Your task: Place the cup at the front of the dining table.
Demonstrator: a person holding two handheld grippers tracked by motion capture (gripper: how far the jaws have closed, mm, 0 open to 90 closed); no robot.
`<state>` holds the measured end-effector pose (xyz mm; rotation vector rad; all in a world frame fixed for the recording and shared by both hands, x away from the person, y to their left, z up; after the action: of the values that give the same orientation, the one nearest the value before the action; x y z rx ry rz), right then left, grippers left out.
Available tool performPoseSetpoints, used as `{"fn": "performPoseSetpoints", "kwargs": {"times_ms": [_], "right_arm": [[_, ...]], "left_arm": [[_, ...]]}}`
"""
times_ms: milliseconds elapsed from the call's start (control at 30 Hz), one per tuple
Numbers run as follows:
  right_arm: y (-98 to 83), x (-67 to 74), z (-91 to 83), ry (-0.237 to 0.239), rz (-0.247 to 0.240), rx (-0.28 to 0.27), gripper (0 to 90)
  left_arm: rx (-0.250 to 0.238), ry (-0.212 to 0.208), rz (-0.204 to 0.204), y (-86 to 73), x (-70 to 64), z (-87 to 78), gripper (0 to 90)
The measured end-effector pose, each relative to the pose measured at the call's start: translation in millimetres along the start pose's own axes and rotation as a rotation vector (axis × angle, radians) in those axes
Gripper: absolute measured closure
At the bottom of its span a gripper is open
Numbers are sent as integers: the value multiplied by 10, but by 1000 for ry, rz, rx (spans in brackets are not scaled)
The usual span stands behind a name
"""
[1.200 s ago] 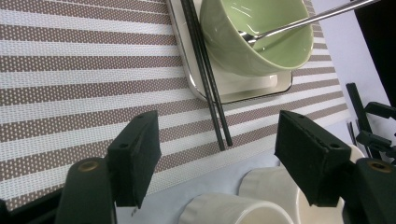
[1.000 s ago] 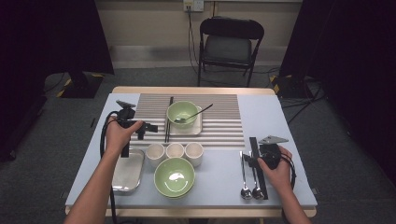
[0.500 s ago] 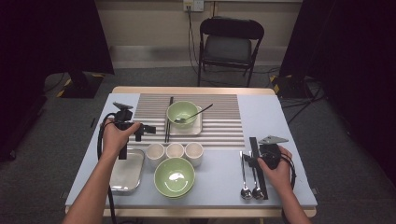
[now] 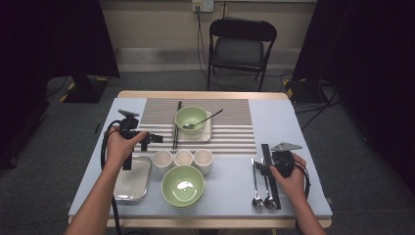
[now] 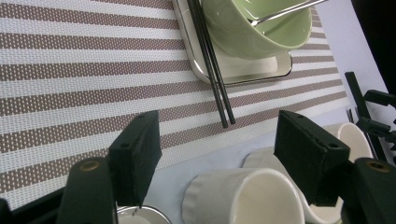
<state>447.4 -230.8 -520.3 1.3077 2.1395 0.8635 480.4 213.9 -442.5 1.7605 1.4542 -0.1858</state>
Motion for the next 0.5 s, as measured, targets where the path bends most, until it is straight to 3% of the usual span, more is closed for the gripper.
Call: {"fn": "performPoseSetpoints", "kwargs": {"times_ms": [367,500], "right_arm": [[0,0,0,0,-1,0,142],[0,0,0,0,0,0,142]], "left_arm": [[13,-3,20,-58,1,-17,308],[13,-4,9,-78,3,-14,307]]}}
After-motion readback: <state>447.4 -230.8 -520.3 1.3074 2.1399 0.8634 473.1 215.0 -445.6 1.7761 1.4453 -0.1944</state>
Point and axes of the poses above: each handheld gripper's, and its own axes: z roughly forward along the jaws, y roughly out of its top, x roughly to its left, the point moved 6 cm from there along z, roughly forward along the jaws, and after that the axes turned 7 degrees about -y, right-handed, at the moved point
